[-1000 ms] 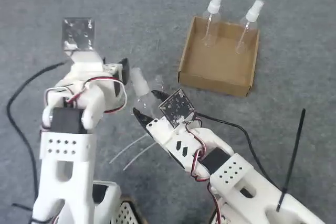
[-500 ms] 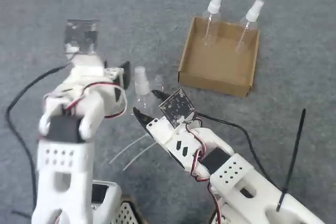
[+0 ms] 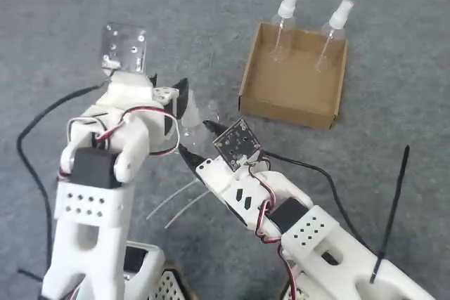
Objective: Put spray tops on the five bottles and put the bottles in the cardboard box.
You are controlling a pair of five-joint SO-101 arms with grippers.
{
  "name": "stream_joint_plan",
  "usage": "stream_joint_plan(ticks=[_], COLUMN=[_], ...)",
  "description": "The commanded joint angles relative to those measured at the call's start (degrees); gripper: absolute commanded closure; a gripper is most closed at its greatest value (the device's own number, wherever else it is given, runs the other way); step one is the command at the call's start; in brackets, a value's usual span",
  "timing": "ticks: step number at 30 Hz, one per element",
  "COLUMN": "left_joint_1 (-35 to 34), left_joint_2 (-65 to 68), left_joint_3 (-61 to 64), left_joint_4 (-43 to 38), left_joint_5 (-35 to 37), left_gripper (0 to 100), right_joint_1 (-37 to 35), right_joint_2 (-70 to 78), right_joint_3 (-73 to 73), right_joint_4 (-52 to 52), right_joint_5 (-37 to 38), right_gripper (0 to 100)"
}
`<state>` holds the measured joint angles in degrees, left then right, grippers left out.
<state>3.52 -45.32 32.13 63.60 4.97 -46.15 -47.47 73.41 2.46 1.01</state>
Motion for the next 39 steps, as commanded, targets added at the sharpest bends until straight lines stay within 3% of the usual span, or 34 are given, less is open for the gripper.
stream_joint_plan(ticks=[1, 13, 19, 24, 29, 34, 39], left_joint_1=[0.4, -0.1, -4.5, -4.4, -2.6, 4.5, 4.8], left_joint_2=[-1.3, -10.6, -19.0, -29.1, -35.3, -36.6, -36.6], left_joint_3=[-1.9, 5.9, 3.1, 15.2, 25.5, 33.4, 37.8], left_joint_4=[3.5, 0.4, 5.1, 4.6, 1.2, -4.1, -9.6], left_joint_5=[-0.6, -0.7, -0.7, -2.3, -3.0, -5.1, -5.1], left_gripper=[83, 83, 83, 83, 83, 76, 70], right_joint_1=[0.7, 0.7, 3.6, 8.0, 11.5, 9.1, 4.4], right_joint_2=[-2.2, -2.2, -2.7, -1.3, 6.9, 18.1, 20.6], right_joint_3=[-0.5, -0.5, -2.5, -17.1, -32.6, -46.0, -52.3], right_joint_4=[-1.1, -1.1, -0.8, 13.9, 20.8, 28.2, 34.4], right_joint_5=[-0.5, -0.5, -0.3, -0.4, -0.4, -0.6, -0.6], right_gripper=[99.3, 99.3, 99.3, 99.3, 99.3, 99.3, 99.3])
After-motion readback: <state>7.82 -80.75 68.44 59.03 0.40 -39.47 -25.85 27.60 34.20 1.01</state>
